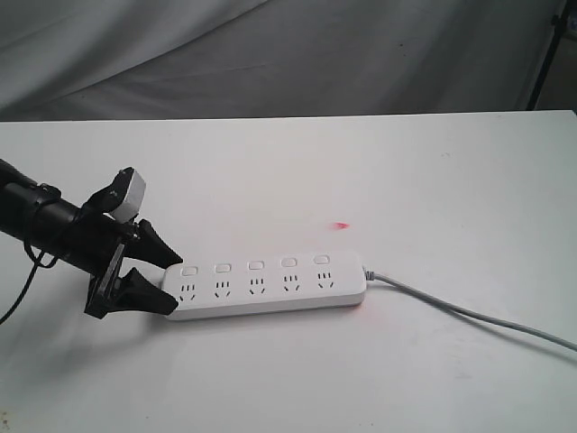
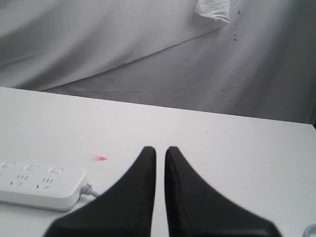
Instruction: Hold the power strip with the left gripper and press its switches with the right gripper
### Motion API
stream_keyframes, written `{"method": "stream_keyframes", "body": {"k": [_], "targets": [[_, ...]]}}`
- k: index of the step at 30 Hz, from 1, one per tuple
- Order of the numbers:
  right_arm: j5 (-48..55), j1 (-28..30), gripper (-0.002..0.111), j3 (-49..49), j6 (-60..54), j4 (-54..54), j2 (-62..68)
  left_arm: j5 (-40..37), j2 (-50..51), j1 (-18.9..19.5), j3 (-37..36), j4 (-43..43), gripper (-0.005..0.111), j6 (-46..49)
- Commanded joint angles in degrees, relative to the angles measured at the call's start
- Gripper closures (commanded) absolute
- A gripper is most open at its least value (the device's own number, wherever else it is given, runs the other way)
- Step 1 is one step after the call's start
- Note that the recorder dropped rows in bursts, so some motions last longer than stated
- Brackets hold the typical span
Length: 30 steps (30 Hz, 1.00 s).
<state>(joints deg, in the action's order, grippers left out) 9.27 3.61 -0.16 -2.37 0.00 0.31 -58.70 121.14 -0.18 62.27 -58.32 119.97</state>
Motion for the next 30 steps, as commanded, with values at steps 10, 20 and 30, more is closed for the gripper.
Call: {"method": "stream_keyframes", "body": {"k": [10,20,30], "targets": [[9.2,0.4,0.102,0.2,-0.8,0.0,-0.3,3.5,1.4,-0.5,-0.7,4.4,0.059,-0.1],[9.3,0.4,0.102,0.2,-0.2,0.0,-0.3,3.5,1.4,-0.5,-0.7,4.4,0.059,-0.1],[9.3,0.4,0.102,0.2,-0.2,0.0,-0.3,3.5,1.4,-0.5,-0.7,4.4,0.059,-0.1]]}}
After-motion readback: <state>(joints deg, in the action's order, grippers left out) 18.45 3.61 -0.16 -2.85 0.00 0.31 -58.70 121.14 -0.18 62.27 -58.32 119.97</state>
